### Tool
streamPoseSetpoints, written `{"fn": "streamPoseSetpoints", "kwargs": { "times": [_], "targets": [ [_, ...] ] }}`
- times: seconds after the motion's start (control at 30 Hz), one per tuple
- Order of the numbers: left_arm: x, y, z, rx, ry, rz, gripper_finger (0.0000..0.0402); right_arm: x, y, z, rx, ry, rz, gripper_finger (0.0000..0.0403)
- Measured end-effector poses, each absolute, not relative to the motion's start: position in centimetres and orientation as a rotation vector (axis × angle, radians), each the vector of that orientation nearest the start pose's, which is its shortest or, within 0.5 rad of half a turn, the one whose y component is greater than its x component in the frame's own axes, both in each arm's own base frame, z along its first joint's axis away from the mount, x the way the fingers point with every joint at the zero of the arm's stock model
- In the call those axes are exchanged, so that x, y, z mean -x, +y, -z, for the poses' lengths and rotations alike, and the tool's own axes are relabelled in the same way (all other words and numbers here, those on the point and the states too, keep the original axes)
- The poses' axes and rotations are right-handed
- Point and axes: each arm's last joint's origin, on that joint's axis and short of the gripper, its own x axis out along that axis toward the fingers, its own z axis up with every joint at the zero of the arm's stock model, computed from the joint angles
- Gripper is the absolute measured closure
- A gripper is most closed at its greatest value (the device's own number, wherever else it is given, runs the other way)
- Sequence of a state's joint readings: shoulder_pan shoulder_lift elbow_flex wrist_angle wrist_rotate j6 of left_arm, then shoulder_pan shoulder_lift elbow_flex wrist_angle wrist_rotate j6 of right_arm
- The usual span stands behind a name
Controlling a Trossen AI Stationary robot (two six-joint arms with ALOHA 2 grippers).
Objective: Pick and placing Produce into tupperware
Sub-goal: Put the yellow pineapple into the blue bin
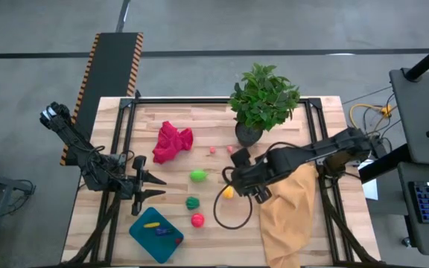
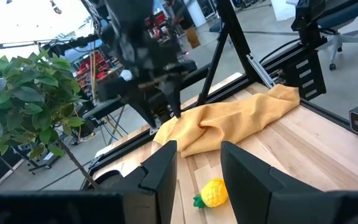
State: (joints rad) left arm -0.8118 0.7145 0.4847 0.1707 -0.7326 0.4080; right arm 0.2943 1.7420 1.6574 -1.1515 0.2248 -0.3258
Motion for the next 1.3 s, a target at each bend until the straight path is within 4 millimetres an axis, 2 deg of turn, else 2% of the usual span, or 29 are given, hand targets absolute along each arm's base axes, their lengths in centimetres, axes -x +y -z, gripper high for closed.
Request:
{"fn": "streamPoseSetpoints", "kwargs": {
  "times": [0.17,0.37,0.57,0.7,0.83,1.03,1.3],
  "targets": [
    [-12.6,-10.4,-27.4,-0.448,0.025,0.087,0.0292,-33.2,9.6,-28.4,0.523,1.240,-0.288,0.0168],
    [-12.6,-10.4,-27.4,-0.450,0.027,0.085,0.0292,-33.6,10.0,-25.1,0.426,1.193,-0.310,0.0172],
    [-12.6,-10.4,-27.4,-0.450,0.027,0.085,0.0292,-33.9,10.1,-22.5,0.467,1.100,-0.361,0.0172],
    [-12.6,-10.4,-27.4,-0.449,0.026,0.084,0.0292,-33.9,10.7,-21.2,0.561,1.018,-0.456,0.0172],
    [-12.6,-10.4,-27.4,-0.449,0.027,0.082,0.0292,-33.9,11.0,-20.6,0.643,0.974,-0.503,0.0172],
    [-12.6,-10.4,-27.4,-0.449,0.027,0.081,0.0292,-34.1,10.7,-20.7,0.636,0.960,-0.483,0.0169],
    [-12.6,-10.4,-27.4,-0.449,0.027,0.081,0.0292,-34.6,10.0,-20.9,0.660,0.948,-0.378,0.0114]
  ]
}}
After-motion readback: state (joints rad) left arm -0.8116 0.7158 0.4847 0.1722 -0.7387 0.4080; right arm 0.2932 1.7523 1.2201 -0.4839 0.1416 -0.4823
